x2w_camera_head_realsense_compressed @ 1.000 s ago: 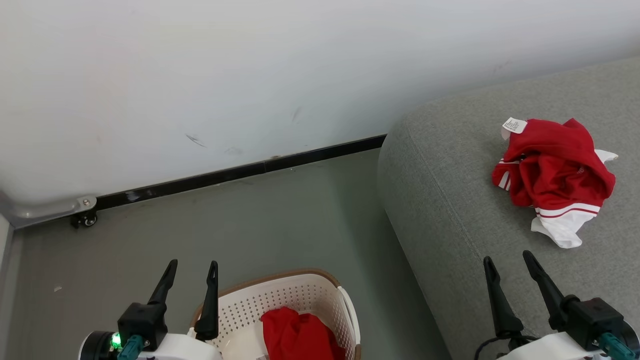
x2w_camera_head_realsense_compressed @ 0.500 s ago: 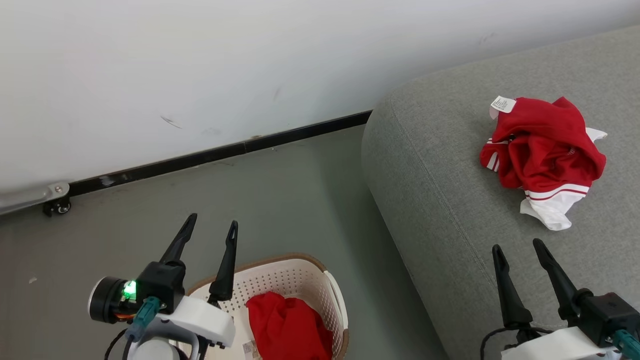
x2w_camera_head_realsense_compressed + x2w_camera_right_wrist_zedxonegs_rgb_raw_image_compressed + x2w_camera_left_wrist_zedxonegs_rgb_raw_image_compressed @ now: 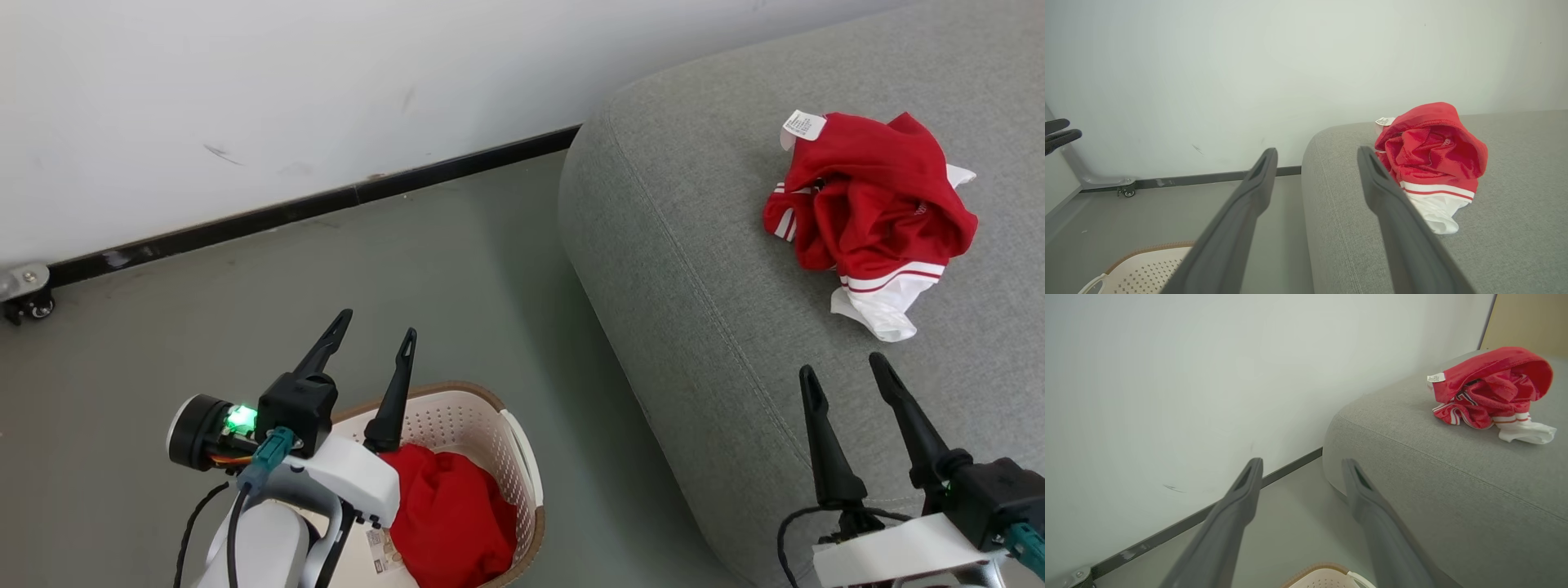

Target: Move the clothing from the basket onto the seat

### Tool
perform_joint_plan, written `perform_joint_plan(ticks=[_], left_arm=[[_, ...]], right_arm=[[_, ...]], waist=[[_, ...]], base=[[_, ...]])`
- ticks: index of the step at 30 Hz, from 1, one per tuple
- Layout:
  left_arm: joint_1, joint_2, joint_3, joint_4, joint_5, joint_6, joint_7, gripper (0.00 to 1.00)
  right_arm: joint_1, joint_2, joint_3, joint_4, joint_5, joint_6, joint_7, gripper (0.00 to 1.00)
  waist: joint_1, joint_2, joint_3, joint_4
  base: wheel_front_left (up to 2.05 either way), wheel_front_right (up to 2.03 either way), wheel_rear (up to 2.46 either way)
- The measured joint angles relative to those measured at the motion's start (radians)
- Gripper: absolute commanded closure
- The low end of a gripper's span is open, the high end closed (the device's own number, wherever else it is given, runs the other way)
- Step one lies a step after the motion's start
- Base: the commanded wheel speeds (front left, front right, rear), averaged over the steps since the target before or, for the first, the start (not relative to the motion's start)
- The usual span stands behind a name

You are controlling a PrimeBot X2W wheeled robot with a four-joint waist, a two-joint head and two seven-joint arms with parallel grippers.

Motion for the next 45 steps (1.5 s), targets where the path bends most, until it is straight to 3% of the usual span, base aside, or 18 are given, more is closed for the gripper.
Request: perform_joint_plan(ticks=[45], left_arm=[[-0.188, 0.035, -0.014, 0.35, 0.041, -0.009, 0.087, 0.0]], right_arm=[[-0.185, 0.001, 0.041, -0.027, 0.072, 0.0, -0.084, 0.0]], waist=[[0.0, 0.0, 0.348, -0.114]], base=[[0.0, 0.0, 0.0]])
